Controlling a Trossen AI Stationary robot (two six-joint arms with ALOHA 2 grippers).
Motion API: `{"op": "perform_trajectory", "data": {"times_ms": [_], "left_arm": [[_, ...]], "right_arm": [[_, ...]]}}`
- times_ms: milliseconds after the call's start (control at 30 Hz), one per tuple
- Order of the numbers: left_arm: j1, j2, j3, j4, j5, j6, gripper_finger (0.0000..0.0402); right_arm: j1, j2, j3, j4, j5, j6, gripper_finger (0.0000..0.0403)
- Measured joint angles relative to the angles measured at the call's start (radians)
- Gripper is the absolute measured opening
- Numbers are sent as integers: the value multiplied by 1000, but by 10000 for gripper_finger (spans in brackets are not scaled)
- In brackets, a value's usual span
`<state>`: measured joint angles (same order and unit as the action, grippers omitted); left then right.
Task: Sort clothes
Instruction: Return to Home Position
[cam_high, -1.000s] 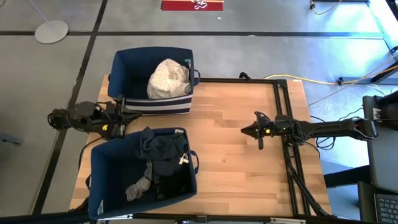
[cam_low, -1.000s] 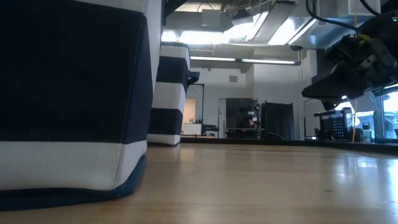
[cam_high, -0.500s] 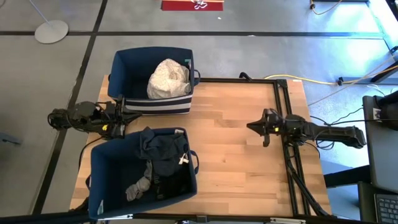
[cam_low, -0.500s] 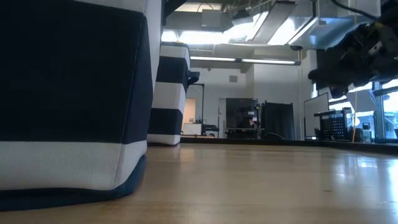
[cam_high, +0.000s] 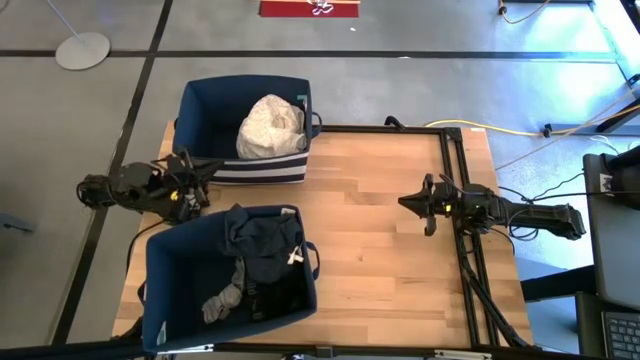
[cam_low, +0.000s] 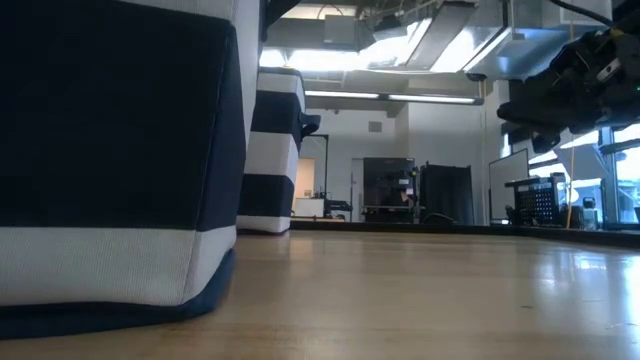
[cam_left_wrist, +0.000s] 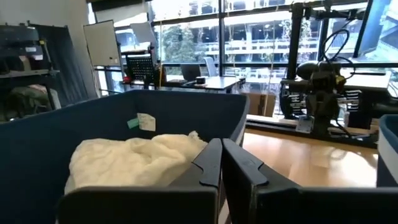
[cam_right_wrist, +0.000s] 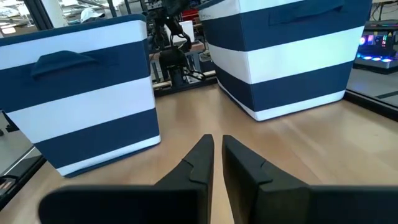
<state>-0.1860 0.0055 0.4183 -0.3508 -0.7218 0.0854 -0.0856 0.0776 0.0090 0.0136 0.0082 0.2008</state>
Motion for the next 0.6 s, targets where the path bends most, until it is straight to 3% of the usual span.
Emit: {"op": "perform_trajectory", "data": {"times_ms": [300,600], "left_arm": [[0,35,-40,18,15,-28,5],[-4,73,-54,55,371,-68,5]], "right_arm": [[0,0,0,-3,-1,-25,35],[0,0,-1,-4,-1,-26,35]]}}
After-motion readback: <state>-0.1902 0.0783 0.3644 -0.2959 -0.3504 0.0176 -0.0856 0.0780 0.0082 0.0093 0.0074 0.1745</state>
